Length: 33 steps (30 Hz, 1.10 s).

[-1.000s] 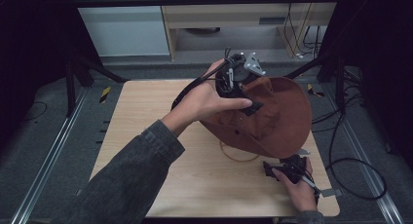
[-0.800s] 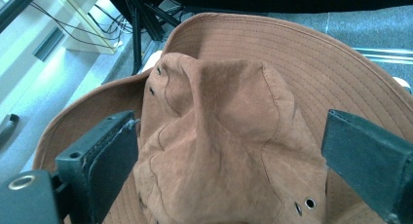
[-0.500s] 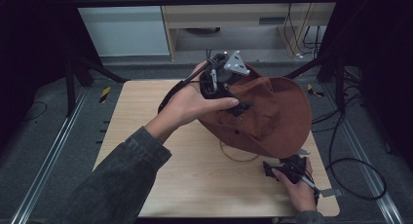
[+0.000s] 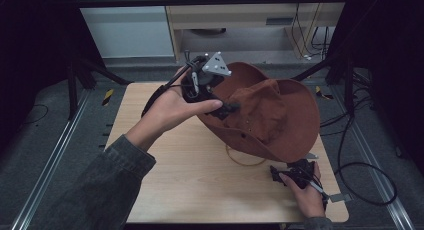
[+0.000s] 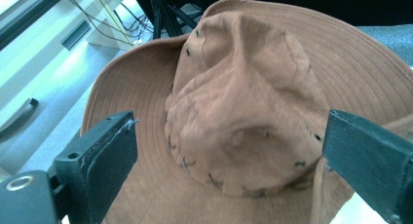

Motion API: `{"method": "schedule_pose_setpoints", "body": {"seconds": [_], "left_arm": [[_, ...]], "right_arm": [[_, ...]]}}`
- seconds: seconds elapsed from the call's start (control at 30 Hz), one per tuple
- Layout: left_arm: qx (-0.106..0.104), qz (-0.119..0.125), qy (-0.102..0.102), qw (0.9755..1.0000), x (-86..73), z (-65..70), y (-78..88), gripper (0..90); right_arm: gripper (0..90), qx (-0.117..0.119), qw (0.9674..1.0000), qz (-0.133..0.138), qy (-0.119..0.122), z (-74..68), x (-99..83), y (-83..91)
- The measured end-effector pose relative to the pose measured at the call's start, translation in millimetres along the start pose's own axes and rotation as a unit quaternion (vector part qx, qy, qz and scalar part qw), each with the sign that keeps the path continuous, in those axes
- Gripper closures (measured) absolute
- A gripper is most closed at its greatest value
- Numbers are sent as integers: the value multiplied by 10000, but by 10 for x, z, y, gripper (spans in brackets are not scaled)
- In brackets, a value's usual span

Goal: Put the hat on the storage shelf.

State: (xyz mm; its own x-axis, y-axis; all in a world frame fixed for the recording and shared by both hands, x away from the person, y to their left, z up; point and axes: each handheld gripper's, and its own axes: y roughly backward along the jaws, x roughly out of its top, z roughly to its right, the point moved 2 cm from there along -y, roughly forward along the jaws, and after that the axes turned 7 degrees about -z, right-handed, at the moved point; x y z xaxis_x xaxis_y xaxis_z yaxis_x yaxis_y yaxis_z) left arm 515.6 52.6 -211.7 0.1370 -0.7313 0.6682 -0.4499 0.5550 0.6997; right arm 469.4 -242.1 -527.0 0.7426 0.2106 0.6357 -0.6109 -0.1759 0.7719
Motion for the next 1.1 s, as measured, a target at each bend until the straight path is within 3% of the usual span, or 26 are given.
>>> {"method": "schedule_pose_setpoints", "body": {"seconds": [0.27, 0.3, 0.33, 0.5, 0.73, 1.0, 1.03, 1.1], "left_arm": [[50, -6, 73, 10000, -240, 9, 68, 50], [97, 46, 109, 9999, -263, 10, 88, 51], [139, 64, 121, 9998, -286, 7, 111, 52], [246, 171, 218, 9993, -409, -16, 253, 52], [401, 131, 335, 9985, -600, -83, 378, 53], [471, 4, 566, 9973, -957, -159, 377, 30], [516, -39, 614, 9968, -1060, -160, 344, 30], [541, -52, 653, 9964, -1098, -159, 329, 30]], "right_arm": [[5, -10, 10000, 0, -5, -2, -2, 0], [5, -41, 9999, 32, 131, 18, 0, 0], [5, -2, 10000, 1, 11, -2, -7, 4], [5, -1, 10000, -1, 9, -3, -8, 5], [5, 13, 10000, -10, -13, -8, -10, 11], [5, 40, 10000, -2, 0, -8, -12, 13], [5, 5, 9999, 23, 115, 12, -10, 14], [5, 3, 9999, 22, 117, 12, -11, 14]]}}
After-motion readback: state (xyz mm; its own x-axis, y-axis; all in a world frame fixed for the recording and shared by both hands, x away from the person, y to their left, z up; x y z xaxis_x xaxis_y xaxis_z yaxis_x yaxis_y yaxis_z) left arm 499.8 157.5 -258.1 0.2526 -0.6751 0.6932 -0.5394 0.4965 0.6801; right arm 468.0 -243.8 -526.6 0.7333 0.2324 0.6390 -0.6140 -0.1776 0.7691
